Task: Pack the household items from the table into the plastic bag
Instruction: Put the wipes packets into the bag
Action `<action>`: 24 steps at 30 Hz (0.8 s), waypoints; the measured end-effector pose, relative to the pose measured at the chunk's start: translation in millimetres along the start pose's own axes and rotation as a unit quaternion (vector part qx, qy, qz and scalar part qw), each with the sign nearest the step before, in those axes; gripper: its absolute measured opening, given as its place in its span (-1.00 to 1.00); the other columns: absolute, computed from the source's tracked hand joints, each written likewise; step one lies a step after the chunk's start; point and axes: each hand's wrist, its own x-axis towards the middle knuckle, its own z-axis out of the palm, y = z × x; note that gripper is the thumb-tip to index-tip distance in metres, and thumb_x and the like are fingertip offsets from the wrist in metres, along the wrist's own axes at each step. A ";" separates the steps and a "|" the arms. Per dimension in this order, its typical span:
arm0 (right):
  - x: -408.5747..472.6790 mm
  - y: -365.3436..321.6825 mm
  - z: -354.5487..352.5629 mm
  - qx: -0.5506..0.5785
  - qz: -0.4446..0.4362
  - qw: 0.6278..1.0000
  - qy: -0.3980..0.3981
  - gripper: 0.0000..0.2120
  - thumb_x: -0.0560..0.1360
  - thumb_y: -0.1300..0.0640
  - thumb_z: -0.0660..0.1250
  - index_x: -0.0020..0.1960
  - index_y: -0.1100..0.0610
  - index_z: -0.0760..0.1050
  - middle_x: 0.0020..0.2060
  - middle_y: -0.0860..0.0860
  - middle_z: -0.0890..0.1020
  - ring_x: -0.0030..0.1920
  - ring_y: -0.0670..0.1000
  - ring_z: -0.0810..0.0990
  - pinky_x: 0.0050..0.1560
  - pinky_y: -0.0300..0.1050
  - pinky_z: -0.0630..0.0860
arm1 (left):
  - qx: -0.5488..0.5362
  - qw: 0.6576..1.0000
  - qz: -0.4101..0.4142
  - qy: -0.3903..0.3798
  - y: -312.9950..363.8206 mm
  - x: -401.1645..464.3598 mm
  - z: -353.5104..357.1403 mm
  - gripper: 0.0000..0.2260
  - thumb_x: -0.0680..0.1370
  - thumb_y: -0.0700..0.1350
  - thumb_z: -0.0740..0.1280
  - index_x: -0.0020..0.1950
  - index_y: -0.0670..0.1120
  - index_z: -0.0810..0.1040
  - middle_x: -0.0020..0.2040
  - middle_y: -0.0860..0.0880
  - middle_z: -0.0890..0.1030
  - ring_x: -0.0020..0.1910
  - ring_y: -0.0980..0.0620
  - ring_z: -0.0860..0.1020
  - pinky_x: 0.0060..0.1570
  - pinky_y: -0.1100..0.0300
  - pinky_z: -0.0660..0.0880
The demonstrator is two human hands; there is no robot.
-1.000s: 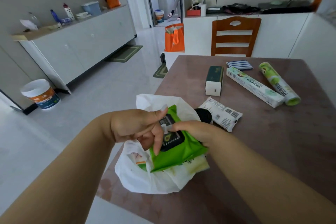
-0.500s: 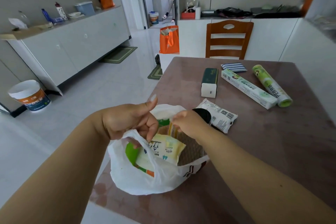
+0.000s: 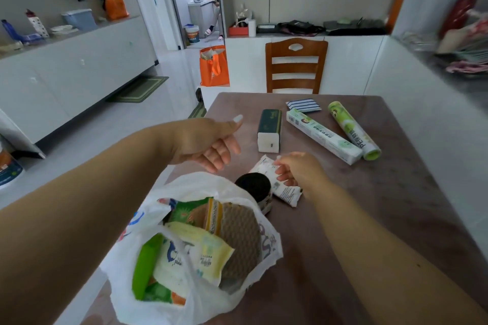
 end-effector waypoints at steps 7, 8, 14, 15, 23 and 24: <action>57.3 24.5 -46.5 -0.081 0.030 0.996 0.038 -0.84 0.50 0.18 0.29 -0.25 0.21 0.49 -0.37 0.13 0.58 -0.41 0.02 0.51 -0.36 -0.18 0.46 | 0.121 0.989 -0.081 -0.003 43.5 106.2 22.8 -0.48 0.60 0.19 0.13 0.28 -0.22 0.49 0.08 -0.18 0.59 0.01 -0.10 0.58 0.07 0.02 0.54; 66.7 28.3 -49.4 -0.122 0.028 0.991 0.037 -0.85 0.49 0.16 0.29 -0.24 0.17 0.49 -0.30 0.15 0.61 -0.35 0.03 0.52 -0.29 -0.16 0.47 | 0.128 0.987 -0.095 -0.010 44.1 122.0 26.0 -0.47 0.60 0.19 0.13 0.30 -0.23 0.48 0.16 -0.21 0.58 0.05 -0.11 0.58 0.10 0.01 0.53; 122.4 56.0 -44.9 -0.313 0.022 0.949 0.007 -0.50 0.32 -0.15 0.43 0.12 0.13 0.47 0.12 0.07 0.60 0.10 0.09 0.57 0.03 -0.10 0.48 | 0.159 0.975 -0.154 -0.019 27.2 188.5 37.3 -0.48 0.59 0.19 0.16 0.26 -0.23 0.49 0.10 -0.19 0.58 0.09 -0.13 0.57 0.16 -0.01 0.52; 131.2 60.1 -41.9 -0.343 0.027 0.939 -0.007 -0.42 0.27 -0.22 0.45 0.14 0.12 0.49 0.12 0.07 0.61 0.10 0.10 0.58 0.03 -0.10 0.50 | 0.161 0.974 -0.159 -0.017 22.5 195.0 37.0 -0.49 0.59 0.20 0.16 0.23 -0.22 0.50 0.05 -0.17 0.58 0.06 -0.12 0.58 0.14 0.00 0.53; 153.3 63.7 -28.6 -0.408 0.017 0.910 -0.068 -0.62 0.34 -0.13 0.47 0.01 0.11 0.55 -0.07 0.04 0.64 -0.04 0.08 0.63 -0.09 -0.15 0.49 | 0.133 0.977 -0.165 -0.026 9.4 200.2 34.2 -0.55 0.59 0.16 0.19 0.17 -0.21 0.54 0.01 -0.16 0.63 -0.02 -0.10 0.62 0.08 0.02 0.56; 149.5 62.8 -28.9 -0.378 0.007 0.923 -0.077 -0.71 0.37 -0.05 0.46 -0.02 0.11 0.53 -0.08 0.06 0.64 -0.04 0.09 0.64 -0.11 -0.14 0.49 | 0.119 0.981 -0.152 -0.032 11.6 194.6 34.5 -0.55 0.60 0.14 0.19 0.19 -0.22 0.53 0.04 -0.16 0.62 0.00 -0.10 0.62 0.11 0.01 0.55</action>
